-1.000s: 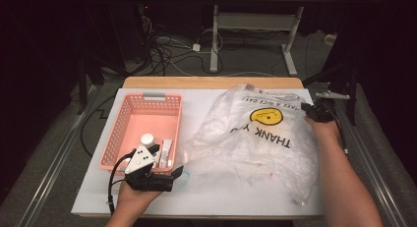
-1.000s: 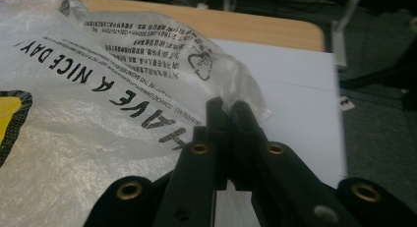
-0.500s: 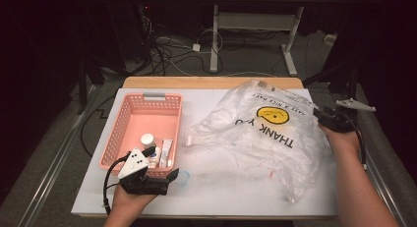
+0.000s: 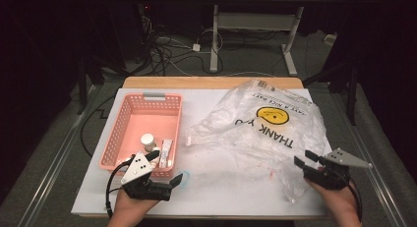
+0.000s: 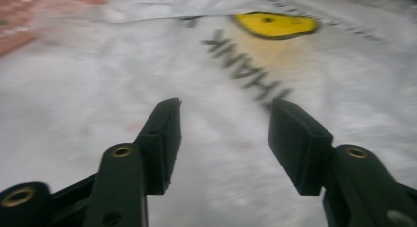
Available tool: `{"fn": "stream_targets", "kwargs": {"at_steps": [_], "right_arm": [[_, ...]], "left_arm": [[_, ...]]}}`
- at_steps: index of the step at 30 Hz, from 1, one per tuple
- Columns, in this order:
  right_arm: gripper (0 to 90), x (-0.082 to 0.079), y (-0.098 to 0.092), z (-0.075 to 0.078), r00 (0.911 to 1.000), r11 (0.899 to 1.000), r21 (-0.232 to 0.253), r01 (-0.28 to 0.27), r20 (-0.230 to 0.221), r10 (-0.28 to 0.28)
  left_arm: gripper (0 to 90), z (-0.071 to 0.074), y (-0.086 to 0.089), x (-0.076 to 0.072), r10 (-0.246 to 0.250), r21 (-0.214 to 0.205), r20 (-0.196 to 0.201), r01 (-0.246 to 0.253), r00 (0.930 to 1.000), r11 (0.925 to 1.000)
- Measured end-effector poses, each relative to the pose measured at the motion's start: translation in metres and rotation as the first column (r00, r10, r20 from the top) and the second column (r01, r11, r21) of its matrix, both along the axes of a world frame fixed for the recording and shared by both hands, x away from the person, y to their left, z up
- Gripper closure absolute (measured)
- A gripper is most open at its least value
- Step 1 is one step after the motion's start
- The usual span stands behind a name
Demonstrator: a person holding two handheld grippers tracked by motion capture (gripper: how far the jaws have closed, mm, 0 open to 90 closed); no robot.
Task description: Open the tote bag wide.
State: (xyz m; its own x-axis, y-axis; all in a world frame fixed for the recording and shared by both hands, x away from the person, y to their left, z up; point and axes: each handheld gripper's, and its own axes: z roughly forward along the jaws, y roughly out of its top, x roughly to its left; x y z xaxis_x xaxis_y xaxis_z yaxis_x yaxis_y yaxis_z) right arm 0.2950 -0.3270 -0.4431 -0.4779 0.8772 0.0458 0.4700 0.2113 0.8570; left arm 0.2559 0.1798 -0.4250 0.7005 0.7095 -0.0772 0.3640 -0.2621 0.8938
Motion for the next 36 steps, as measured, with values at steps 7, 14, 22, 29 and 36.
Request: {"fn": "stream_targets", "kwargs": {"at_steps": [7,14,22,29,36], "right_arm": [[33.3,-0.028,0.037,-0.005,0.9935,0.995,-0.045,-0.089,-0.075,0.086],[89.4,-0.037,0.026,-0.026,0.9766,0.989,-0.086,-0.12,-0.189,0.102],[90.0,-0.046,0.056,-0.024,0.9642,0.965,-0.119,-0.235,-0.155,0.216],[90.0,-0.058,0.084,-0.026,0.9394,0.937,-0.127,-0.326,-0.153,0.307],[90.0,-0.065,0.11,-0.029,0.9173,0.916,-0.117,-0.383,-0.164,0.363]], "left_arm": [[0.0,-0.003,-0.003,0.002,-0.016,0.008,-0.009,0.016,0.9998,0.9998],[0.0,0.0,-0.004,-0.002,-0.033,0.005,0.005,0.033,0.9994,0.9994],[0.0,0.001,0.0,0.001,-0.019,-0.004,0.007,0.019,0.9998,0.9998],[0.0,0.001,0.004,0.002,-0.005,-0.013,0.005,0.005,1.0,0.9999],[0.0,0.003,0.004,0.004,-0.001,-0.02,0.01,0.002,1.0,0.9998]]}}
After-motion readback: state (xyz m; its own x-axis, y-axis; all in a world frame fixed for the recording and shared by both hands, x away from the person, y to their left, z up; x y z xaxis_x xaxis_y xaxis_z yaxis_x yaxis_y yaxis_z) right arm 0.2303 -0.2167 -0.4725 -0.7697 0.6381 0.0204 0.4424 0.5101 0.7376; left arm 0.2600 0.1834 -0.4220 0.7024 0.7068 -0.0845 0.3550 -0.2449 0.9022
